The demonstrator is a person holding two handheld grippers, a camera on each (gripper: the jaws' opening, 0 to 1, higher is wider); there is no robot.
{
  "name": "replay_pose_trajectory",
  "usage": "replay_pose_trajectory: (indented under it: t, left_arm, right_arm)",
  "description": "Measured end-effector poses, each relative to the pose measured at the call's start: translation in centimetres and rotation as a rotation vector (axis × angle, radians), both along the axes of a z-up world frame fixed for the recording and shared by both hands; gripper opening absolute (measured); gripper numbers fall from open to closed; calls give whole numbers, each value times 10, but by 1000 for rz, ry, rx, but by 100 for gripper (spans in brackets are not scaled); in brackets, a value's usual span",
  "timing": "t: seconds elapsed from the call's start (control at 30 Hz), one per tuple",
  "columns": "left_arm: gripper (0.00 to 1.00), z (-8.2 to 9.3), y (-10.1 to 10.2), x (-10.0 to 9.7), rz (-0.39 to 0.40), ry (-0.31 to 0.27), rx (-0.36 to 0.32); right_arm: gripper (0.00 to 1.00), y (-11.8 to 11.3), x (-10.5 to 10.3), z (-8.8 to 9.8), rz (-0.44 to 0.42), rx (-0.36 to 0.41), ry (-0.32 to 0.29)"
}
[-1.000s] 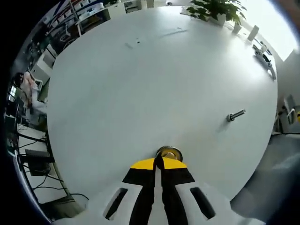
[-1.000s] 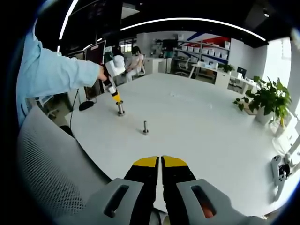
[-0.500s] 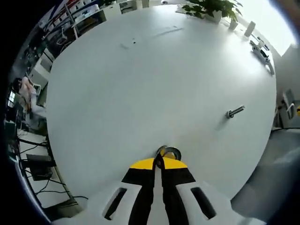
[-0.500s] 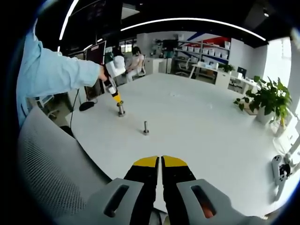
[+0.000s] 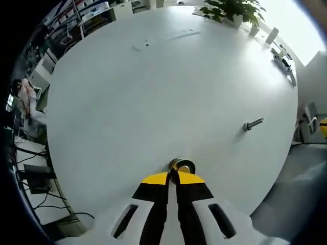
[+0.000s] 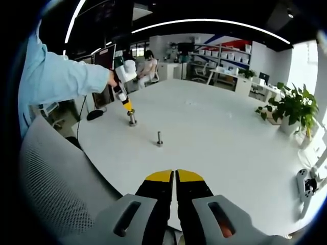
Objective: Place the washer onto the threaded stud by aligning its center hole with the stud, sliding it down to the base, and recovering from edge contact or off-axis alignment until the washer reaches the visible bottom stop.
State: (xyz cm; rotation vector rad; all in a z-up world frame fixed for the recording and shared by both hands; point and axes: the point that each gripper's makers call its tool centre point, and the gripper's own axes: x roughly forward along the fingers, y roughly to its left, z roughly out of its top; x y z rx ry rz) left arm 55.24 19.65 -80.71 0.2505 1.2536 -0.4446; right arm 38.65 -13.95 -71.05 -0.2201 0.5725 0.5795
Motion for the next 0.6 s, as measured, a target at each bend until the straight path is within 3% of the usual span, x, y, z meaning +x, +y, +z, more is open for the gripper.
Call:
replay_pose_trajectory:
  t: [0.4,0.6]
  left_arm:
    - [6,3,6,6,-9,-24,7]
    - [6,23,-1,6,-24,-86,-17]
  right_arm:
    - [4,-1,1,0,-2,-6,-1]
    - [4,-1,1,0,1,-12,-4]
